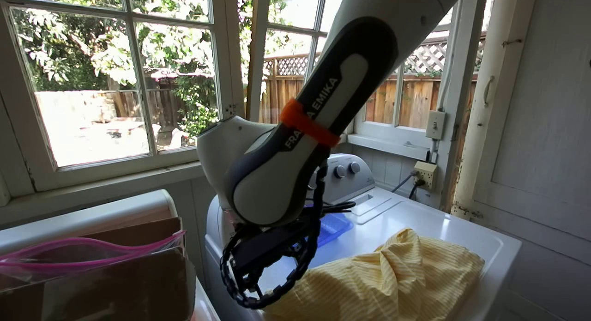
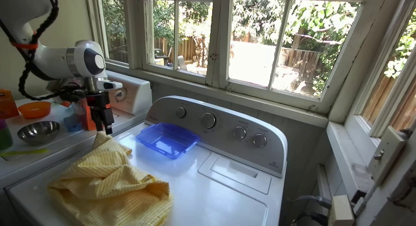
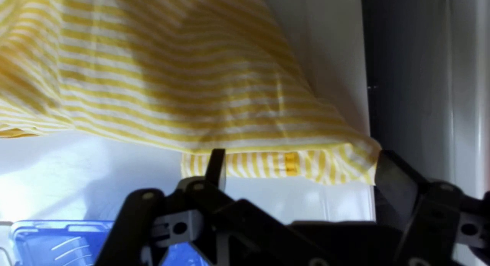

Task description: Fold the yellow towel and move it to the right

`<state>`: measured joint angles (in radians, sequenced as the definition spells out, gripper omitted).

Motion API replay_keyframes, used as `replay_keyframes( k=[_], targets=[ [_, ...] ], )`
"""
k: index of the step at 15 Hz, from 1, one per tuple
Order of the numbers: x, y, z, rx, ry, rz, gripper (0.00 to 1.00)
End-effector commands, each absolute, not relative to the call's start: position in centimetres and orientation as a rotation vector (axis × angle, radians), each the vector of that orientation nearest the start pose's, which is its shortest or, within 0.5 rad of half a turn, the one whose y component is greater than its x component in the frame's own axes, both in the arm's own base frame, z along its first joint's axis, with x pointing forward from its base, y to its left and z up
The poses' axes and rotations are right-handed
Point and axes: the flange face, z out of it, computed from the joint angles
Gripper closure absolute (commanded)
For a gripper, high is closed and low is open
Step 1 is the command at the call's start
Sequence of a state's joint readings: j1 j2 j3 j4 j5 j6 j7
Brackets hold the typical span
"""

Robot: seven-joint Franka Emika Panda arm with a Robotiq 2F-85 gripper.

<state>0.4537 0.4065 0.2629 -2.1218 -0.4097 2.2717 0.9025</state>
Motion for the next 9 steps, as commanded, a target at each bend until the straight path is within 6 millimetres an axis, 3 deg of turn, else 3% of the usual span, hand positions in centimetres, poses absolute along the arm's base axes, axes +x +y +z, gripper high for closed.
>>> replay_keyframes(
  k=[1,6,7,8,9],
  targets=[
    [42.7,37.5,18.5,-3.411,-0.189,0.020,0.00],
    [42.7,37.3,16.7,-3.453,-0.210,0.039,0.00],
    [42.7,37.1,16.4,-3.462,-0.219,0.046,0.25],
    [42.6,37.0,16.1,-3.473,-0.219,0.051,0.25],
    [42.7,37.0,15.9,-3.474,-0.219,0.054,0.34]
  ],
)
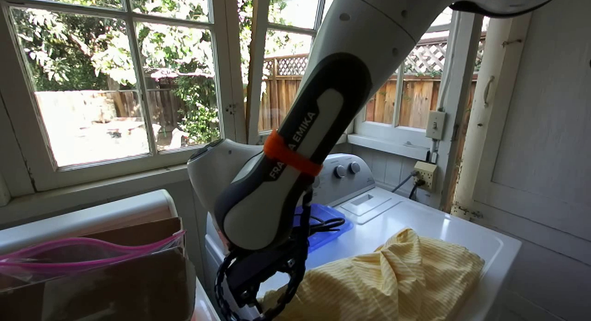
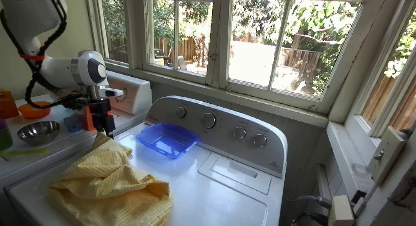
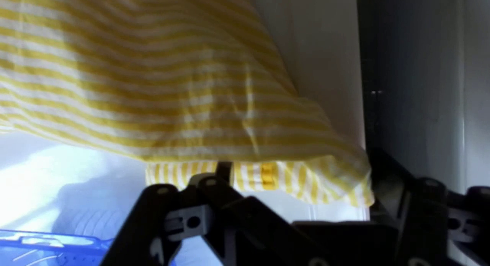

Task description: Fold the yellow towel and move it to the right

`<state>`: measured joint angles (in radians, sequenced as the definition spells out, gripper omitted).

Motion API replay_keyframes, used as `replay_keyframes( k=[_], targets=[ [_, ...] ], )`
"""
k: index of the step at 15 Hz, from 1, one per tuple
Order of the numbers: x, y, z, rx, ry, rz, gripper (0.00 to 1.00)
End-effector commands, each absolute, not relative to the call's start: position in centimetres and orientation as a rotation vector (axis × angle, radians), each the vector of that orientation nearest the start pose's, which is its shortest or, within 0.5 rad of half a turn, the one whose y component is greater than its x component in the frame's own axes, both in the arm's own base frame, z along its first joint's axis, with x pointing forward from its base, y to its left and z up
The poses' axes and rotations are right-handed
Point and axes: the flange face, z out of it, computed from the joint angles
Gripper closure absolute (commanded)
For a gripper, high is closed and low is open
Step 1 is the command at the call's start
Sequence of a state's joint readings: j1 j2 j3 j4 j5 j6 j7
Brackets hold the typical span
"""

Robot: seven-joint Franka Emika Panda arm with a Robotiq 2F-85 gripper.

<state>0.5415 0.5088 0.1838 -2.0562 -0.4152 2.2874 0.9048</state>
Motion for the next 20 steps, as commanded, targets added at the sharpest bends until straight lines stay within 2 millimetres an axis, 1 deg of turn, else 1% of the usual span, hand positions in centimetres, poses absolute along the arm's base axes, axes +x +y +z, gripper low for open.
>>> replay_keyframes(
  k=[1,2,4,5,7,8,9,11,12,14,15,17,19,20],
  targets=[
    [42.7,36.9,15.8,-3.475,-0.220,0.058,0.42],
    [42.7,36.9,15.7,-3.477,-0.221,0.063,0.51],
    [42.8,37.0,15.9,-3.464,-0.217,0.069,0.65],
    [42.8,37.1,16.1,-3.455,-0.219,0.076,0.73],
    [43.0,37.4,17.1,-3.416,-0.216,0.100,0.89],
    [43.1,37.6,18.0,-3.377,-0.220,0.125,0.96],
    [43.2,37.8,18.8,-3.352,-0.219,0.149,0.99],
    [43.5,38.1,21.8,-3.262,-0.199,0.203,1.00],
    [43.7,38.3,23.4,-3.214,-0.191,0.209,1.00],
    [44.2,38.2,27.1,-3.136,-0.176,0.183,0.99],
    [44.5,37.8,29.1,-3.105,-0.166,0.163,0.99],
    [44.6,36.8,32.6,-3.019,-0.153,0.201,0.99],
    [44.0,35.7,34.9,-2.960,-0.155,0.270,0.99],
    [43.4,35.1,35.8,-2.937,-0.157,0.309,0.99]
  ],
)
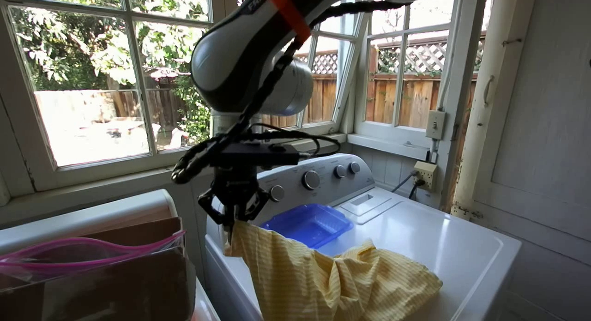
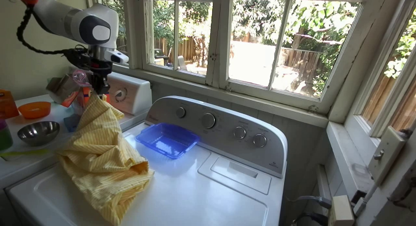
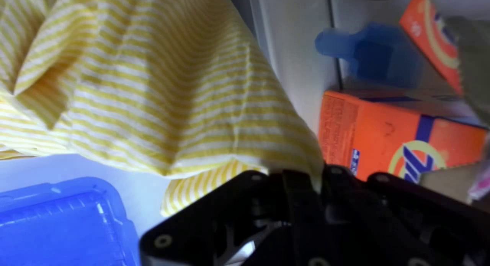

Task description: Fold the yellow towel and move it to the right

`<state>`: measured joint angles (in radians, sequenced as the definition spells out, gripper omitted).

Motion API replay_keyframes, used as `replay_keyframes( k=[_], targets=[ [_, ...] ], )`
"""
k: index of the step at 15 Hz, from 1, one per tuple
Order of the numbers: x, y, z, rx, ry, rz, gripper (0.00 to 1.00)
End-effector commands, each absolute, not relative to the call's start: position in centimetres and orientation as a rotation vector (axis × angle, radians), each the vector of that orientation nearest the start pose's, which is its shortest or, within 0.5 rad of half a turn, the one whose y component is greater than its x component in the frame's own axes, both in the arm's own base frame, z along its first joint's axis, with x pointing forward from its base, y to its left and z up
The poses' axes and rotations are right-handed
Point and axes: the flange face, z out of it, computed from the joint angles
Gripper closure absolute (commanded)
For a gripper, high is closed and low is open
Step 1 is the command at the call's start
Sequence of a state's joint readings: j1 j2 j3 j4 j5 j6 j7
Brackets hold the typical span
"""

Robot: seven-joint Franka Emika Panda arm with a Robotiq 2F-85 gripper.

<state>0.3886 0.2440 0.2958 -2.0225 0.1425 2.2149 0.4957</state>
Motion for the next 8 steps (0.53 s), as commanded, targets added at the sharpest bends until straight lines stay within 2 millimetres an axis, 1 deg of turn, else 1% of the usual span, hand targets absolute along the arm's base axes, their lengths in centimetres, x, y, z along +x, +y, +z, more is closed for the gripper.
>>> replay_keyframes(
  k=[1,2,3,4,6,8],
  targets=[
    [42.6,34.4,36.3,-2.940,-0.134,0.352,0.99],
    [41.9,33.8,36.6,-2.941,-0.118,0.379,0.99],
    [41.1,32.9,36.5,-2.981,-0.059,0.403,0.99],
    [40.3,32.0,36.3,-3.020,-0.038,0.396,0.99],
    [38.8,30.3,35.1,-3.085,0.009,0.355,0.99],
    [37.6,28.2,33.9,-3.195,0.066,0.322,0.99]
  ],
)
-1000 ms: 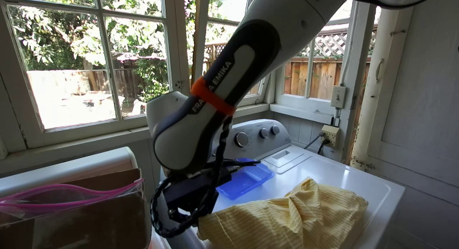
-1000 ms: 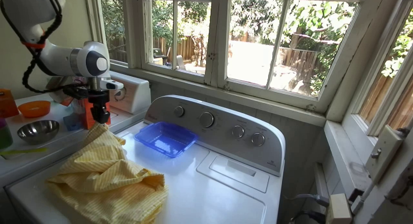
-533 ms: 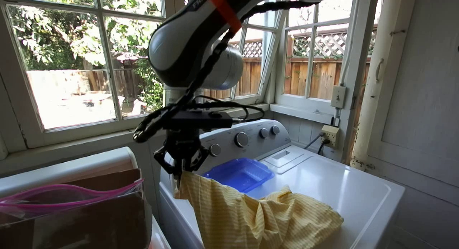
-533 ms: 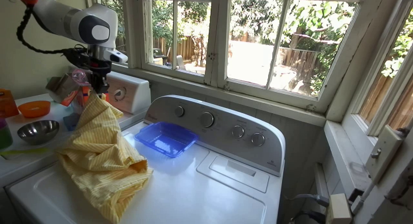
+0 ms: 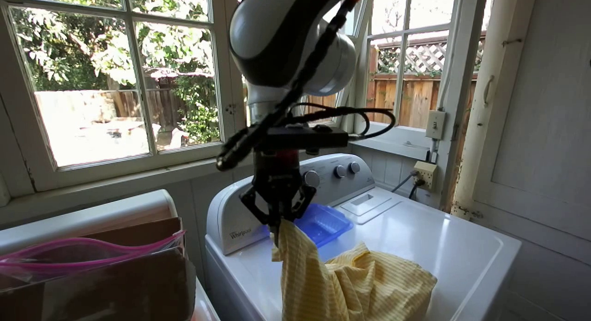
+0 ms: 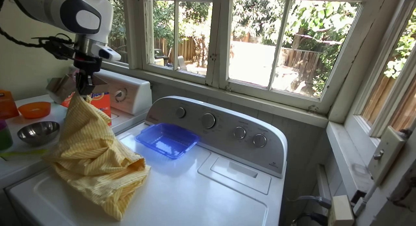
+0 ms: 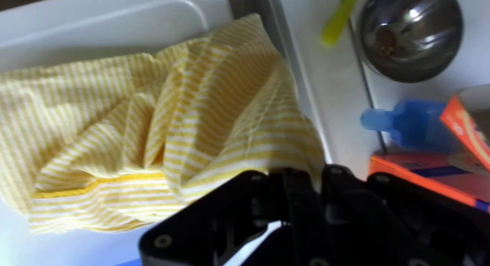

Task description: Fold the yellow towel and move it to the right

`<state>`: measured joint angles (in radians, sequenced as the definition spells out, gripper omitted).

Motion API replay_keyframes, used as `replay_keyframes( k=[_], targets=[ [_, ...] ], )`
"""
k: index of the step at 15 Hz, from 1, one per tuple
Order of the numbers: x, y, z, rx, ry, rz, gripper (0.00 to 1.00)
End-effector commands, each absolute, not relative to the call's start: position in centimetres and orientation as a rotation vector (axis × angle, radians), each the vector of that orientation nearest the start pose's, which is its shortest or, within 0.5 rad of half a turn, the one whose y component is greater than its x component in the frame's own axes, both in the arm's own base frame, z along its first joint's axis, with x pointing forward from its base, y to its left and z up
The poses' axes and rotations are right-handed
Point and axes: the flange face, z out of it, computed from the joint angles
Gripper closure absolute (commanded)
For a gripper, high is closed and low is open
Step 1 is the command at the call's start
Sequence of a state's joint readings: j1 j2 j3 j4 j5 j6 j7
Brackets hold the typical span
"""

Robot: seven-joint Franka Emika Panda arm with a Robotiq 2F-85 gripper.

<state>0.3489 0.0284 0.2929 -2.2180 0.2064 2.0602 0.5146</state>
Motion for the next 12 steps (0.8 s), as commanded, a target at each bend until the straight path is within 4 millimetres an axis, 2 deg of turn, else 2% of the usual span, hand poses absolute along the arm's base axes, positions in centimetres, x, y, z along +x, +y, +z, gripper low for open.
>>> replay_keyframes(
  k=[1,5,6,10,12],
  targets=[
    [37.2,27.3,33.5,-3.251,0.080,0.315,0.99],
    [36.7,24.0,33.4,-3.457,0.135,0.184,0.99],
    [37.7,25.8,32.8,-3.372,0.086,0.265,0.95],
    [37.4,24.5,33.2,-3.424,0.113,0.208,0.95],
    [37.8,24.2,33.3,-3.429,0.081,0.190,0.99]
  ],
)
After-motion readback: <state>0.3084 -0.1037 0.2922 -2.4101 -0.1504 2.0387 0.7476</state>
